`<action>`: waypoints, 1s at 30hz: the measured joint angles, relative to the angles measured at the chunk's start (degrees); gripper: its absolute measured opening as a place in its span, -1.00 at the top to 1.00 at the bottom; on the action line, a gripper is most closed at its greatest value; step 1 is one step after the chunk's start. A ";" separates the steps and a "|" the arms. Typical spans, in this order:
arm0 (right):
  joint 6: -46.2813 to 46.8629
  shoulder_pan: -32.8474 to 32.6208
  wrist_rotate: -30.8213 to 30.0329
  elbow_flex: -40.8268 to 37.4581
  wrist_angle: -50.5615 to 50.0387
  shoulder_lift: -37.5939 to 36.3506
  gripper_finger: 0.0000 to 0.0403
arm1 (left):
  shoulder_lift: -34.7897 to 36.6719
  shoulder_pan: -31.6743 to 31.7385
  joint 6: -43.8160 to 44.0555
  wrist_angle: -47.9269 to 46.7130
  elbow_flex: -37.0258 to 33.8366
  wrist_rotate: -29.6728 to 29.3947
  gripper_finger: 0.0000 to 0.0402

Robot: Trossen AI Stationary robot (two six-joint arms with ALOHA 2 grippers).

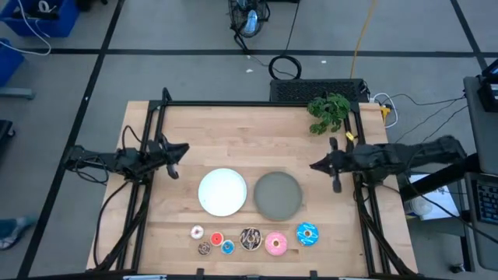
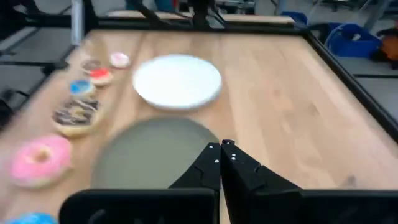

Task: Pick & Place donuts
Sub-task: Put the large blue donut on the gray plate

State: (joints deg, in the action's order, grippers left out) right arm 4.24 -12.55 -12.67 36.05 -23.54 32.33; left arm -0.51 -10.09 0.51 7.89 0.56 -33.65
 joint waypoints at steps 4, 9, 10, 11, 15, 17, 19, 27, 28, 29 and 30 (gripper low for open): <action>5.51 -7.00 -8.23 11.86 -14.19 11.36 1.00 | 0.00 0.00 -1.56 -1.21 0.02 -0.02 0.77; 18.65 -13.85 -9.65 25.28 -30.46 25.88 1.00 | 0.00 0.00 -1.33 -0.69 0.02 0.00 0.77; 21.43 -15.41 -9.24 27.53 -33.20 28.96 1.00 | 0.00 0.00 -0.58 -0.49 0.02 0.00 0.77; 23.49 -16.89 -8.35 29.76 -36.00 32.13 1.00 | 0.00 -0.02 0.47 -0.38 0.02 0.01 0.77; 29.82 -22.70 -7.88 37.86 -45.61 43.53 1.00 | 0.00 -0.01 2.64 0.50 0.02 0.02 0.77; 33.01 -24.31 -7.95 39.79 -48.23 47.34 1.00 | 0.00 -0.02 2.13 0.35 0.02 0.04 0.77; 36.62 -24.78 -6.86 39.91 -47.69 49.97 1.00 | 0.00 -0.02 1.50 0.34 0.02 0.04 0.77; 40.02 -24.64 0.86 39.96 -41.15 55.89 0.86 | 0.00 -0.02 -1.03 1.30 0.02 -2.21 0.77; 39.46 -24.62 0.86 39.95 -40.61 56.29 0.80 | 0.00 -0.02 -1.80 1.44 0.04 -2.70 0.77; 38.60 -24.62 0.80 39.96 -40.03 56.65 0.73 | 0.00 -0.02 -2.34 1.38 0.04 -2.95 0.77; 37.37 -24.62 0.77 39.93 -39.52 56.85 0.66 | 0.00 -0.02 -2.80 1.37 0.04 -3.02 0.77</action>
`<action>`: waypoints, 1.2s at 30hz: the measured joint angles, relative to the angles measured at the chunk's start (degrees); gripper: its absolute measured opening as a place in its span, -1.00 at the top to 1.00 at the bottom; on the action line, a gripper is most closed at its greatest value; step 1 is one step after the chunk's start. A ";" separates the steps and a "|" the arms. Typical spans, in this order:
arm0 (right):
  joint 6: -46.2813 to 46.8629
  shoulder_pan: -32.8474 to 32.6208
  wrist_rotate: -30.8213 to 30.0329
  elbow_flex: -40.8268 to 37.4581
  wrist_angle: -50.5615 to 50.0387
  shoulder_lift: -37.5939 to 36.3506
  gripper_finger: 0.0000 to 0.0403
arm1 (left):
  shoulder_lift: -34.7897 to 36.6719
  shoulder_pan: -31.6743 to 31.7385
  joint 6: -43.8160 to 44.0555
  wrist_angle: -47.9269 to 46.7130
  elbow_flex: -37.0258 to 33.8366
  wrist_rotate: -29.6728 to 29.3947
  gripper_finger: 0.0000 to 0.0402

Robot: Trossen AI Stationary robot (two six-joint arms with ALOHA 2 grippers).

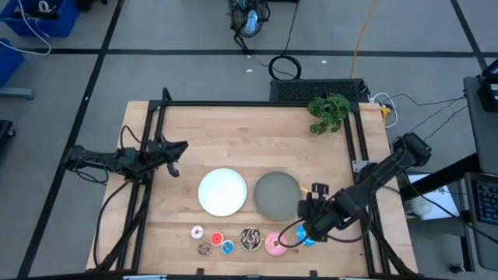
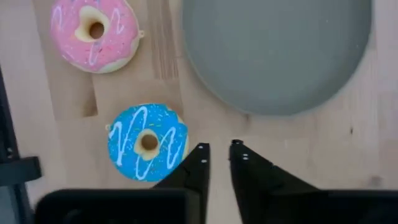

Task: Pick & Place donuts
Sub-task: Put the large blue donut on the gray plate

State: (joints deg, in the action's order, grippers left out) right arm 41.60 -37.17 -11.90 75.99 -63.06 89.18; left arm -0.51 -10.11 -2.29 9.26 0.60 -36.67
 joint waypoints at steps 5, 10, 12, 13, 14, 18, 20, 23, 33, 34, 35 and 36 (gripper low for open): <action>-2.73 -0.35 0.15 -0.01 3.62 0.91 0.27 | 0.00 0.00 -0.42 -0.24 0.00 0.01 0.77; -0.30 -0.85 0.22 -0.02 3.49 1.86 0.01 | 0.00 0.02 -0.48 -0.33 0.02 0.01 0.77; 1.16 -0.85 0.20 -0.12 4.01 2.23 -0.04 | 0.00 0.02 -0.48 -0.37 0.02 0.01 0.77; 1.25 -1.00 0.22 -0.42 4.36 2.44 -0.06 | 0.00 0.00 -0.48 -0.34 0.02 0.01 0.77; 1.21 -1.21 0.25 -0.77 4.72 2.67 -0.07 | 0.00 0.00 -0.48 -0.35 0.02 0.02 0.77; 1.76 -1.64 0.61 -3.14 7.25 2.76 -0.10 | 0.00 0.02 -0.48 -0.48 0.02 0.03 0.77; 3.01 -1.64 1.80 -5.07 8.71 2.82 -0.11 | 0.00 0.00 -0.48 -0.50 0.02 0.03 0.77; 3.54 -1.64 1.99 -8.28 11.07 2.78 -0.14 | 0.00 0.01 -0.53 -0.48 0.02 0.03 0.77; 2.71 -1.55 7.50 -18.72 24.10 2.81 -0.36 | 0.00 0.00 -0.57 -0.46 0.02 0.03 0.77; 2.84 -1.57 7.83 -19.52 25.60 2.81 -0.38 | 0.00 0.00 -0.57 -0.47 0.02 0.04 0.77; 3.22 -1.60 8.04 -20.22 27.02 2.81 -0.39 | 0.00 0.00 -0.57 -0.48 0.02 0.05 0.77; 3.50 -1.57 9.04 -20.99 28.44 2.81 -0.40 | 0.00 0.01 -0.56 -0.48 0.02 0.05 0.77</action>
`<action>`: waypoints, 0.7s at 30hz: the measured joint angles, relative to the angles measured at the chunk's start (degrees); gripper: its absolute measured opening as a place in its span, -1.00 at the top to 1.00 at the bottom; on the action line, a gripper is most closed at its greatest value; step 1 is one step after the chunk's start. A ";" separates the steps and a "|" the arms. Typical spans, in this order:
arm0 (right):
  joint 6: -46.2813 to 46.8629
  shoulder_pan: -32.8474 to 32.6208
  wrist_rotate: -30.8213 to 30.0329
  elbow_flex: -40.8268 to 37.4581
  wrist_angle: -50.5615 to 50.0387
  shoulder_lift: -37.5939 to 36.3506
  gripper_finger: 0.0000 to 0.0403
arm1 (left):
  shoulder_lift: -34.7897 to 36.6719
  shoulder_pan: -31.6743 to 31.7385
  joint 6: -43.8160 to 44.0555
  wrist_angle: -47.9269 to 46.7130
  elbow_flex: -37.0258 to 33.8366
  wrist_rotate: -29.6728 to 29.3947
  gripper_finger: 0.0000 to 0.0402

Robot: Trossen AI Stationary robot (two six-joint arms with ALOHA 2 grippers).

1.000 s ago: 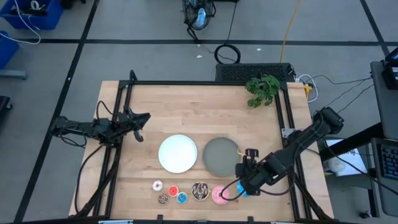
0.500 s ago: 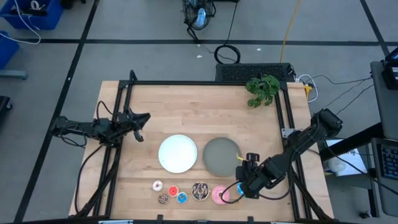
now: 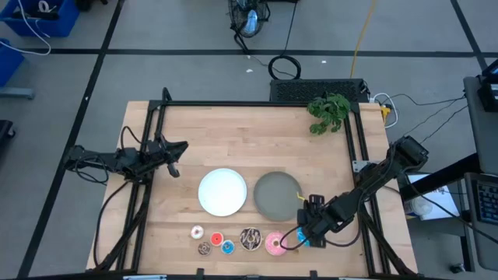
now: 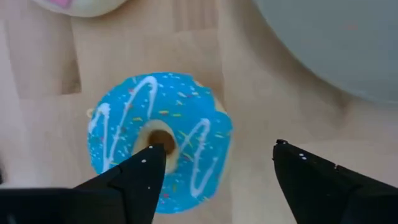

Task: Pick & Place donuts
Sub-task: Put the large blue donut on the gray plate

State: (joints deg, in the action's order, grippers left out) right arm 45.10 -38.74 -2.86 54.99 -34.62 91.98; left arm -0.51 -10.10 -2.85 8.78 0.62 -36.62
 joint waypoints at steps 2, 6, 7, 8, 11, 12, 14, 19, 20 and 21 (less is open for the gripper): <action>0.11 -0.02 0.42 -1.12 1.62 0.00 -0.41 | 0.00 -0.01 0.02 0.02 0.00 0.00 0.77; 0.78 -0.02 0.30 -3.26 3.90 -0.02 -0.39 | 0.00 -0.01 -0.27 0.02 0.00 0.00 0.77; 0.94 0.00 0.22 -3.92 4.31 -0.02 -0.38 | 0.00 0.01 -0.66 0.03 0.00 0.00 0.77; 0.98 0.00 0.17 -4.64 4.92 -0.08 -0.37 | 0.00 0.01 -1.15 0.04 0.00 0.00 0.77; 1.87 0.00 0.02 -6.84 6.95 -0.34 -0.34 | 0.00 0.00 -1.52 0.02 0.00 0.00 0.77; 2.05 -0.02 0.00 -7.65 7.80 -0.35 -0.33 | 0.00 0.02 -1.48 0.02 0.00 0.00 0.77; 2.37 0.00 -0.33 -8.68 8.67 -0.33 -0.29 | 0.00 -0.01 -1.47 0.02 0.00 0.00 0.77; 1.92 -0.02 -1.48 -8.72 11.68 -0.26 -0.04 | 0.00 -0.01 -1.38 0.02 0.00 0.00 0.77; 1.34 0.00 -1.35 -8.50 11.85 -0.26 0.05 | 0.00 0.02 -1.37 0.04 0.00 0.00 0.77; 0.94 0.00 -1.25 -8.07 11.85 -0.22 0.15 | 0.00 0.01 -1.35 0.04 0.00 0.00 0.77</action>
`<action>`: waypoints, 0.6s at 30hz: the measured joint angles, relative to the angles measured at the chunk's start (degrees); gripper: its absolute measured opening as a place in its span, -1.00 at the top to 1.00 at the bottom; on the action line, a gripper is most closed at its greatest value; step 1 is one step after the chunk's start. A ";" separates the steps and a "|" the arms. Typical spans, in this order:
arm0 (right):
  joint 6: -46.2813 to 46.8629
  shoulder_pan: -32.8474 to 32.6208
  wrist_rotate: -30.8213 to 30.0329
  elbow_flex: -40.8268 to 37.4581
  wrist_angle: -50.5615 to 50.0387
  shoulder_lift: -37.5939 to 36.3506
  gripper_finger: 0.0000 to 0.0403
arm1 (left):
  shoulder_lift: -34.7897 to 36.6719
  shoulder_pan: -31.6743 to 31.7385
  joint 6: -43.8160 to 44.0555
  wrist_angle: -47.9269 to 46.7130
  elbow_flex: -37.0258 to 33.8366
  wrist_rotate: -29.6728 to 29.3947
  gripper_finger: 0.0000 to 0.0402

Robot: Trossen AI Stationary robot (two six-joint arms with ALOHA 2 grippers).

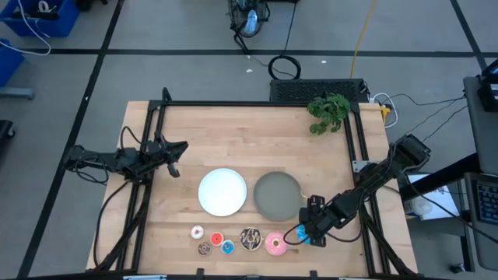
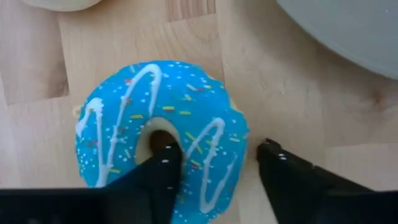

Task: Pick & Place donuts
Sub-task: Put the large blue donut on the gray plate

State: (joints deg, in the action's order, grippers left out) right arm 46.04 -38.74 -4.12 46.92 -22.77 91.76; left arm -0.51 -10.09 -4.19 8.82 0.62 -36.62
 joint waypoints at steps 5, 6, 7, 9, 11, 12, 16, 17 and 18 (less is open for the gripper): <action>-2.18 1.68 4.30 3.28 -0.80 0.42 0.68 | 0.00 -0.01 0.18 -0.11 0.00 0.00 0.77; -3.10 2.24 5.18 4.19 -0.99 0.44 0.78 | 0.00 -0.01 0.19 -0.09 0.00 0.00 0.77; -4.20 2.74 6.31 5.19 -1.65 0.40 0.87 | -0.02 -0.01 0.18 -0.14 0.00 0.02 0.77; -5.88 3.49 7.66 7.42 -3.25 0.33 0.94 | -0.02 0.00 0.20 -0.37 0.00 0.01 0.77; -7.00 3.99 8.35 9.98 -5.86 0.36 0.91 | -0.02 0.01 0.42 -0.37 0.00 0.00 0.77; -7.72 4.21 8.66 11.46 -7.56 0.36 0.89 | -0.02 -0.01 0.44 -0.39 0.00 0.00 0.77; -12.15 5.19 8.52 18.99 -16.56 0.33 0.86 | -0.02 0.00 0.47 -0.39 0.00 0.01 0.77; -13.27 5.75 8.00 21.11 -19.19 0.33 0.88 | -0.02 -0.01 0.50 -0.38 0.00 0.01 0.77; -14.29 6.49 7.14 23.29 -21.90 0.33 0.90 | -0.02 0.01 0.62 -0.37 0.00 0.00 0.77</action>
State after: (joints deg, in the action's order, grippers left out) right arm 31.75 -32.25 3.02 70.21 -44.67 92.09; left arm -0.54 -10.09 -3.57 8.45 0.62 -36.62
